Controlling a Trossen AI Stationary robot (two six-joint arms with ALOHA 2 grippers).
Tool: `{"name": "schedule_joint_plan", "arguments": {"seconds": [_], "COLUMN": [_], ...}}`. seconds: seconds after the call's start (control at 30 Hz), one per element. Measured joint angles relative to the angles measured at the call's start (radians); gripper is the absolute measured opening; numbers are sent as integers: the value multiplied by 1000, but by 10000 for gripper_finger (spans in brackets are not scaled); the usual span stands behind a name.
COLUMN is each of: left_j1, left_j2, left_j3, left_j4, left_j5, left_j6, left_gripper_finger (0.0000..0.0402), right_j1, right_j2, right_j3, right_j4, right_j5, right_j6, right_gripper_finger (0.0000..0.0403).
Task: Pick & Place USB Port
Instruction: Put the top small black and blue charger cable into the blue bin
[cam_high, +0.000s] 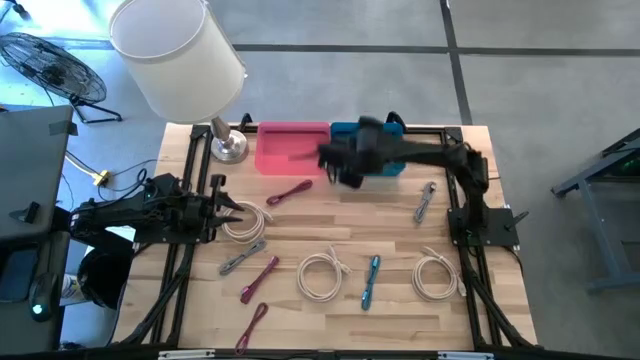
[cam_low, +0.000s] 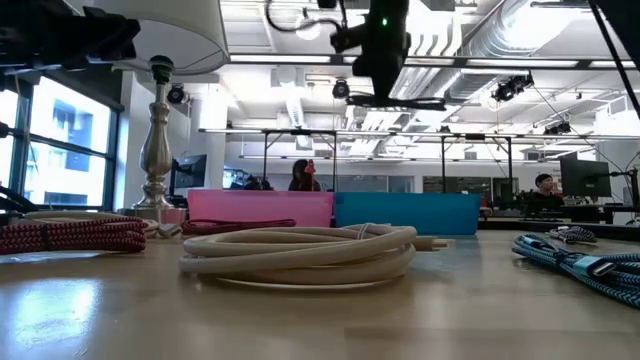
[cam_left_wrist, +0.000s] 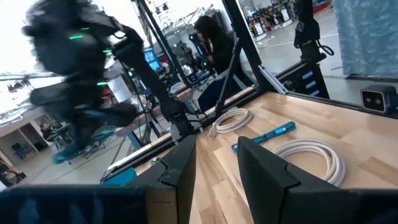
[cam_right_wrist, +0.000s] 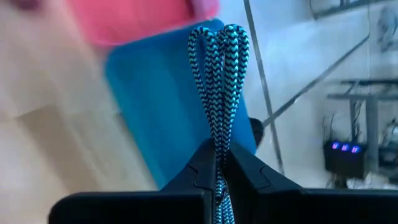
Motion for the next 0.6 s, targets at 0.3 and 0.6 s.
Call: {"name": "schedule_joint_plan", "arguments": {"seconds": [0.3, 0.6], "left_j1": [0, 0], "left_j2": [0, 0], "left_j3": [0, -1], "left_j4": [-50, -90], "left_j5": [1, 0], "left_j6": [4, 4], "left_gripper_finger": [115, 115], "right_j1": [-225, -304], "right_j2": [-1, -2], "right_j3": [-44, -162], "right_j4": [115, 236], "right_j5": [-180, -281], "right_j6": [-74, -86], "right_gripper_finger": [9, 22]}}
